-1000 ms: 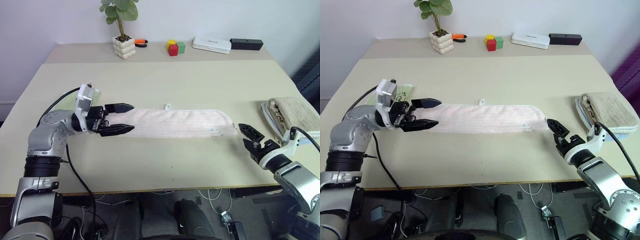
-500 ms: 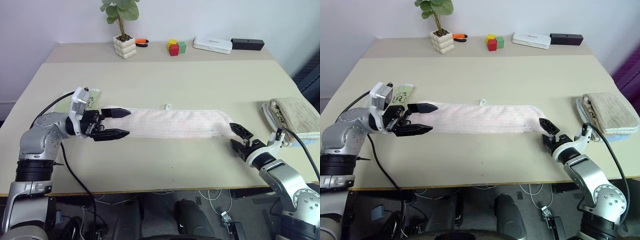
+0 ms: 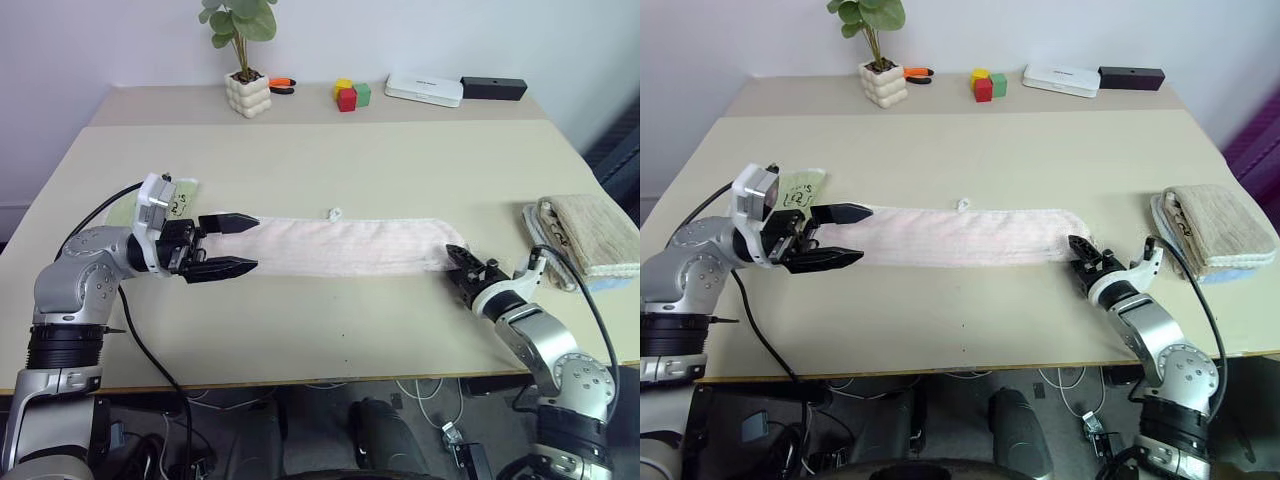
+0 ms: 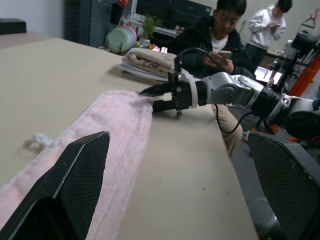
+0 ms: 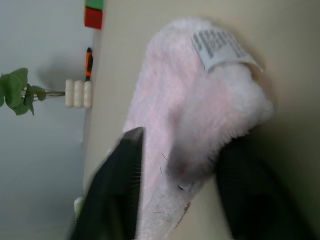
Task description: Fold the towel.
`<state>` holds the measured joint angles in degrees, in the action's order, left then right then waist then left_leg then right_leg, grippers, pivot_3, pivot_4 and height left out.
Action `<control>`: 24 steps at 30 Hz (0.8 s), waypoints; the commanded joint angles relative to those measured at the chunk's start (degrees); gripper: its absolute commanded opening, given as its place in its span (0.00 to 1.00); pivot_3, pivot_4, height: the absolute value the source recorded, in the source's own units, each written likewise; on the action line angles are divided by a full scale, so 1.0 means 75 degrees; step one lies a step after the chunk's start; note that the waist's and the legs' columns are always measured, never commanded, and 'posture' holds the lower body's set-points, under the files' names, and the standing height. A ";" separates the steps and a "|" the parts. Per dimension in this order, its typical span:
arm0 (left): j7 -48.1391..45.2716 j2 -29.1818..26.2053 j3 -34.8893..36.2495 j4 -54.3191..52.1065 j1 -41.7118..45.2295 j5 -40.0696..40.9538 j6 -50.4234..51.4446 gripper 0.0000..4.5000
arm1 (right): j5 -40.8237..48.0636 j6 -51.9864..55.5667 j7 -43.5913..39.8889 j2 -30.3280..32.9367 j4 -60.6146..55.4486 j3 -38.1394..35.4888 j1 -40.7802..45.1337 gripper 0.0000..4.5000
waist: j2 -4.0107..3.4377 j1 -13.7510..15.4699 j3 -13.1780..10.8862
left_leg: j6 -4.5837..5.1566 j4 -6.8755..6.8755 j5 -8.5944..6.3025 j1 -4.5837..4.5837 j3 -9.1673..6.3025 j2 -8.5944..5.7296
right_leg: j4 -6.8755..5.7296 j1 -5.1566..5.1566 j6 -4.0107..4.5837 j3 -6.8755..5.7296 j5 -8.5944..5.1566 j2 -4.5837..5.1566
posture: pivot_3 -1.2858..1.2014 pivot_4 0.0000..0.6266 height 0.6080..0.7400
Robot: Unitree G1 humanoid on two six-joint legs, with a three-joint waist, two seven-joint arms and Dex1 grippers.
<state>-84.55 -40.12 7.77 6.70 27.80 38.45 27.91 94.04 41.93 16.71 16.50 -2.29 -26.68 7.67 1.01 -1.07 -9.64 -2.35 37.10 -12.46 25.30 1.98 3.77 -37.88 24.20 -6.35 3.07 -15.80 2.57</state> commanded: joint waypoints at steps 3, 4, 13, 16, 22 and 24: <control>0.0024 -0.0027 0.0160 -0.0142 -0.0065 0.0057 -0.0229 1.00 | -0.0207 -0.0047 -0.0131 0.0042 -0.0043 -0.0059 0.0029 0.02 | 0.0022 0.0009 0.0013 | 0.0000 0.0001 0.0000 -0.0005 0.0000 0.0001 | 0.0000 -0.0008 0.0014 -0.0001 -0.0007 0.0000 | 0.52 0.24 1.00; 0.0029 -0.0017 0.0150 -0.0133 -0.0055 0.0059 -0.0244 1.00 | -0.0228 -0.0046 -0.0167 0.0108 -0.0019 -0.0108 0.0055 0.02 | 0.0022 0.0012 0.0013 | 0.0000 0.0001 0.0000 -0.0005 0.0001 0.0001 | 0.0000 -0.0008 0.0017 0.0000 -0.0009 0.0002 | 0.52 0.24 1.00; 0.0139 0.0232 0.0061 0.0031 0.0102 -0.0081 -0.0594 1.00 | -0.0482 0.0271 -0.0623 0.1304 0.0288 -0.0620 0.0138 0.02 | 0.0019 0.0038 0.0012 | 0.0000 0.0002 0.0000 0.0001 0.0004 -0.0004 | 0.0008 -0.0007 0.0016 -0.0001 -0.0009 0.0007 | 0.52 0.24 1.00; 0.0207 0.0254 0.0066 0.0144 0.0149 -0.0229 -0.0820 1.00 | -0.0678 0.0309 -0.0696 0.1682 0.0250 -0.0781 0.0188 0.02 | 0.0017 0.0015 0.0011 | 0.0000 -0.0003 0.0000 0.0000 0.0002 -0.0003 | 0.0007 -0.0004 0.0000 0.0000 0.0000 0.0001 | 0.52 0.24 1.00; 0.0163 0.0286 0.0018 0.0315 0.0243 -0.0262 -0.0914 1.00 | -0.2598 0.0616 -0.1819 0.2539 -0.0911 0.0517 0.0017 0.02 | 0.0016 0.0019 0.0010 | 0.0001 -0.0002 -0.0001 0.0000 0.0002 -0.0002 | 0.0008 -0.0002 0.0001 0.0000 0.0000 0.0001 | 0.52 0.24 1.00; 0.0147 0.0285 -0.0003 0.0354 0.0269 -0.0284 -0.0949 1.00 | -0.3450 0.0472 -0.2358 0.2847 -0.1453 0.1070 0.0097 0.02 | 0.0016 0.0021 0.0010 | 0.0001 -0.0001 -0.0001 0.0001 0.0003 -0.0002 | 0.0007 0.0000 0.0001 0.0000 0.0000 0.0001 | 0.52 0.24 1.00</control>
<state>-83.30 -37.91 7.47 9.64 28.74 36.37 21.83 72.29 46.22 2.49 36.32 -8.57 -20.55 7.54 1.13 -0.92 -9.57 -2.34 37.09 -12.47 25.31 1.99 3.76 -37.83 24.20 -6.34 3.07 -15.80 2.57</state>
